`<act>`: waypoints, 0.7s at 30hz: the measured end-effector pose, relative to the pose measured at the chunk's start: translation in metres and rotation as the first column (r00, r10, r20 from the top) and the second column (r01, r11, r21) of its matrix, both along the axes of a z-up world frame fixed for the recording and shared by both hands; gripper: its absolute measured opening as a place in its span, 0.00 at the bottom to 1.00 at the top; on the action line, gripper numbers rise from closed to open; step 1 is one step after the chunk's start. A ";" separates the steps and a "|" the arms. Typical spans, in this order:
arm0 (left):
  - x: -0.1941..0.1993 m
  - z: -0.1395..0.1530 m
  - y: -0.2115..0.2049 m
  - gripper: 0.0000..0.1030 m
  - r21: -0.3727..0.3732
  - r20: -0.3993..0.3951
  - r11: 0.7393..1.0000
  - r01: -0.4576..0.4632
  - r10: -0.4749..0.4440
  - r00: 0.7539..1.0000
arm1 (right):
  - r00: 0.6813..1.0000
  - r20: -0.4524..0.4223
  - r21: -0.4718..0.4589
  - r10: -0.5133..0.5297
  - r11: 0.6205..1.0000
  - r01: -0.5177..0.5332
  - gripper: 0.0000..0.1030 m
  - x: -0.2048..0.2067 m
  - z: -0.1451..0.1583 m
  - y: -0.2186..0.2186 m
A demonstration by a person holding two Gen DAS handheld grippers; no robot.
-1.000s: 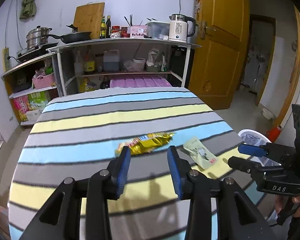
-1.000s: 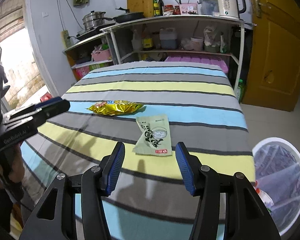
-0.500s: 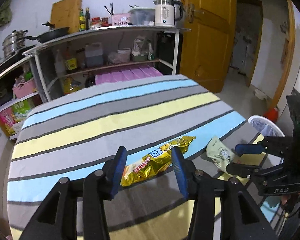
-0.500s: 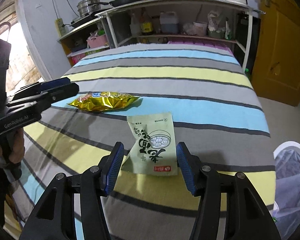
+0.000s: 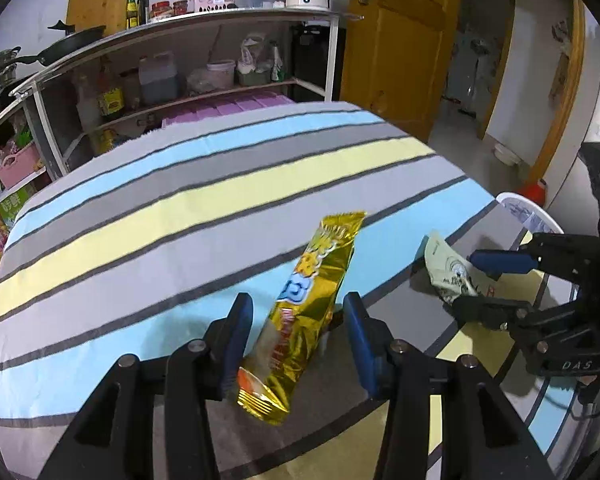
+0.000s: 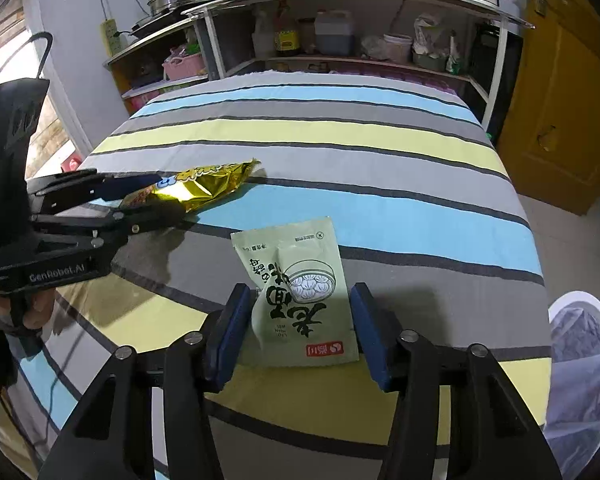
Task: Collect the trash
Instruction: 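Grasp the yellow chip bag with the left gripper while the right grasps the paper packet, then carry the yellow chip bag and paper packet over the wastebasket with both grippers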
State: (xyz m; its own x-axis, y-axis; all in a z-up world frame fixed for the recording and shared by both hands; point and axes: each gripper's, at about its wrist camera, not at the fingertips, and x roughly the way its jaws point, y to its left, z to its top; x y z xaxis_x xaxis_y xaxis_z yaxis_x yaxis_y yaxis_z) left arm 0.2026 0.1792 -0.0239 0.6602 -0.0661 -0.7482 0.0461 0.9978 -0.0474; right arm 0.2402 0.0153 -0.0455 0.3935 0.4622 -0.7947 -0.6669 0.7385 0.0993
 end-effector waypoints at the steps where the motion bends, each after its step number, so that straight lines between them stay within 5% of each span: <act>1: 0.000 -0.001 -0.002 0.47 0.004 -0.009 1.000 0.002 -0.002 1.000 | 1.000 -0.001 0.002 -0.002 1.000 0.002 0.48 0.001 0.000 -0.001; 6: -0.002 -0.006 -0.012 0.20 0.054 -0.037 0.998 -0.019 0.021 0.999 | 1.000 -0.004 0.039 -0.015 0.999 0.015 0.34 -0.001 0.006 -0.011; 11: -0.011 -0.005 -0.026 0.14 0.068 -0.033 0.997 -0.036 0.038 0.999 | 1.000 -0.011 0.057 -0.027 0.998 0.027 0.28 -0.004 0.007 -0.022; 21: -0.052 0.022 -0.052 0.12 -0.035 0.077 0.996 -0.078 0.081 0.994 | 0.998 -0.006 0.123 -0.070 0.990 0.070 0.15 -0.017 0.020 -0.054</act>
State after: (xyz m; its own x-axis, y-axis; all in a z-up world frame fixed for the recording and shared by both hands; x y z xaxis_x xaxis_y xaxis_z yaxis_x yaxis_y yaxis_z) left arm 0.1509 0.1272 -0.0022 0.7206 -0.0339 -0.6925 -0.0285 0.9965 -0.0785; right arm 0.2228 -0.0386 -0.0251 0.4272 0.5277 -0.7342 -0.6141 0.7653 0.1928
